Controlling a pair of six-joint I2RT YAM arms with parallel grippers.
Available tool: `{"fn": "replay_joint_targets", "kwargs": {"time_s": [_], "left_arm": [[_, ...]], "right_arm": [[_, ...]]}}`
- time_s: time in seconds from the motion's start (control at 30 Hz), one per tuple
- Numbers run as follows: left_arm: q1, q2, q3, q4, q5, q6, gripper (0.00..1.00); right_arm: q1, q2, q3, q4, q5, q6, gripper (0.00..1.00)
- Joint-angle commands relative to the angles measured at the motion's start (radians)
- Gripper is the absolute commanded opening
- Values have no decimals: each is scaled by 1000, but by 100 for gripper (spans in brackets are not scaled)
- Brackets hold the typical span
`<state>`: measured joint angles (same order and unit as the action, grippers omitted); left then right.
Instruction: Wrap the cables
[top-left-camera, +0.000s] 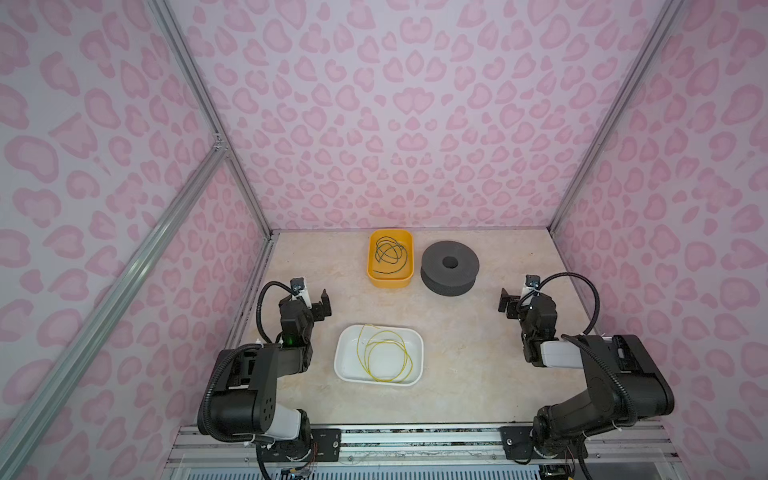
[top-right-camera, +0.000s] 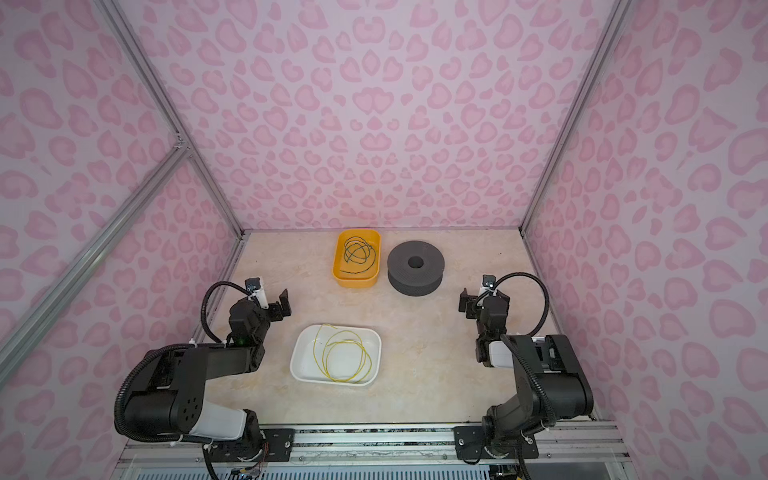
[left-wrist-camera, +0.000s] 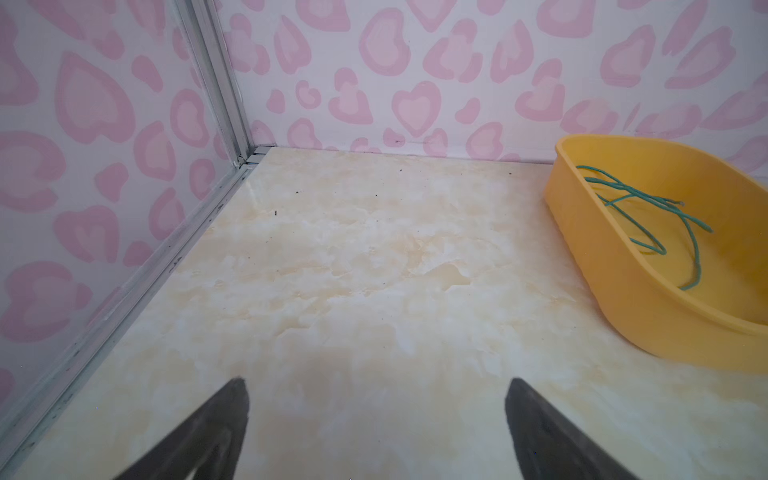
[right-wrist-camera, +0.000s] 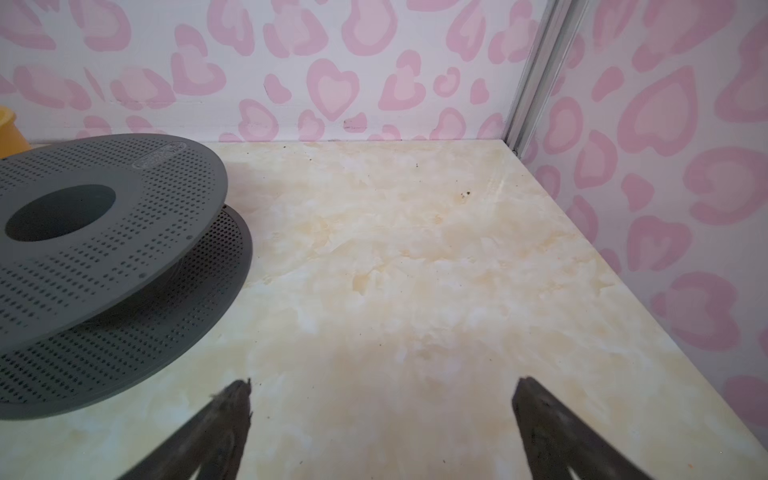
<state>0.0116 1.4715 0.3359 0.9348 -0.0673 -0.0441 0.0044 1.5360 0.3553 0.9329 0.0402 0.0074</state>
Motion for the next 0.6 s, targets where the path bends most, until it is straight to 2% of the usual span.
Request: {"fn": "replay_joint_targets", "kwargs": {"time_s": [0.0,0.57], "left_arm": [[0,2,6,18,4,4,98],[0,1,4,21,4,4,98]], "right_arm": [[1,2,1,5,-5,-3,100],[3,3,4,1,0,-3,100]]}}
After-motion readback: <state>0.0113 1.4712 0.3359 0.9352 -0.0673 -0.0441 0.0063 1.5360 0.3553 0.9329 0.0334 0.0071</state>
